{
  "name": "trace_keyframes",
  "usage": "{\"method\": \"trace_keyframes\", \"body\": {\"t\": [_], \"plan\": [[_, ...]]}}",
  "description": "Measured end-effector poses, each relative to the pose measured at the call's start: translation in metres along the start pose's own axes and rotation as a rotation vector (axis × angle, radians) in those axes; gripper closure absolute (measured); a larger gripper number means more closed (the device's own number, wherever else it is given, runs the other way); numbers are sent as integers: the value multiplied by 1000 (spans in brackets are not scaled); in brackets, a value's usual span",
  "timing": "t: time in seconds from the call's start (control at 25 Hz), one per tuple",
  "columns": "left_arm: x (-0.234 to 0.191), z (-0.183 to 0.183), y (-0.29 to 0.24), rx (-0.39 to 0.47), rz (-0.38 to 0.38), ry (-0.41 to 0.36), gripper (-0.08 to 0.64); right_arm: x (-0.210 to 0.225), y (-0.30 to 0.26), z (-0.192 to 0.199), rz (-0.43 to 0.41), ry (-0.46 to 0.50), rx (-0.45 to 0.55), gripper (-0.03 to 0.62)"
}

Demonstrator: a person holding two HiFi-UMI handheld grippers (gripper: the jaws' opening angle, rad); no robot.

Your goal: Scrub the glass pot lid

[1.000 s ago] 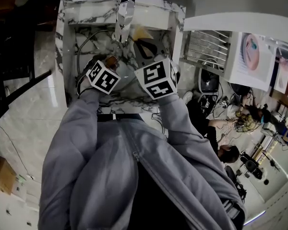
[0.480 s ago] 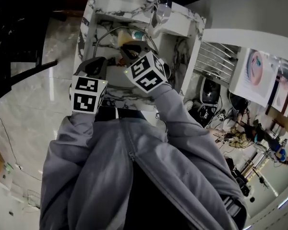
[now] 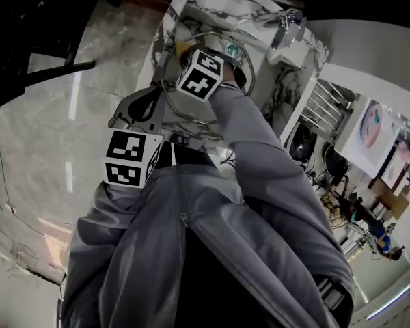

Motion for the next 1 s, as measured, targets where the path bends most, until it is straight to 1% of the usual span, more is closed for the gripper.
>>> {"method": "trace_keyframes", "body": {"t": [0.16,0.28,0.4,0.48,0.56,0.68,0.84,0.88,1.0], "plan": [[-3,2,3,8,9,10,546,-13,-17,-1,-52,15,-57,549],[-3,2,4,15,16,10,546,-25,-22,-3,-84,19,-73,549],[-4,2,4,9,8,3,546,-42,-23,-6,-161,1,-72,549],[-9,3,4,-6,-12,-2,546,-53,-22,-6,-206,0,-77,549],[-13,7,3,-37,-29,2,546,-62,-22,-5,-233,10,-94,549],[-12,13,0,-98,-24,2,546,-76,-20,-3,-278,26,-115,549],[-7,15,-4,-130,-16,-6,546,-102,-16,-1,-353,76,-146,549],[-7,16,-5,-135,-16,-9,546,-110,-16,1,-381,71,-149,549],[-8,17,-5,-137,-16,-9,546,-139,-22,15,-479,5,-146,549]]}}
Point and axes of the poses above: the fingertips, and each gripper's own axes: y backward along the fingers, x to its right, z out of its underside, the point moved 5 cm from there along y, backward along the fingers, and after that the axes turned 5 degrees about y, right-handed, at the moved point
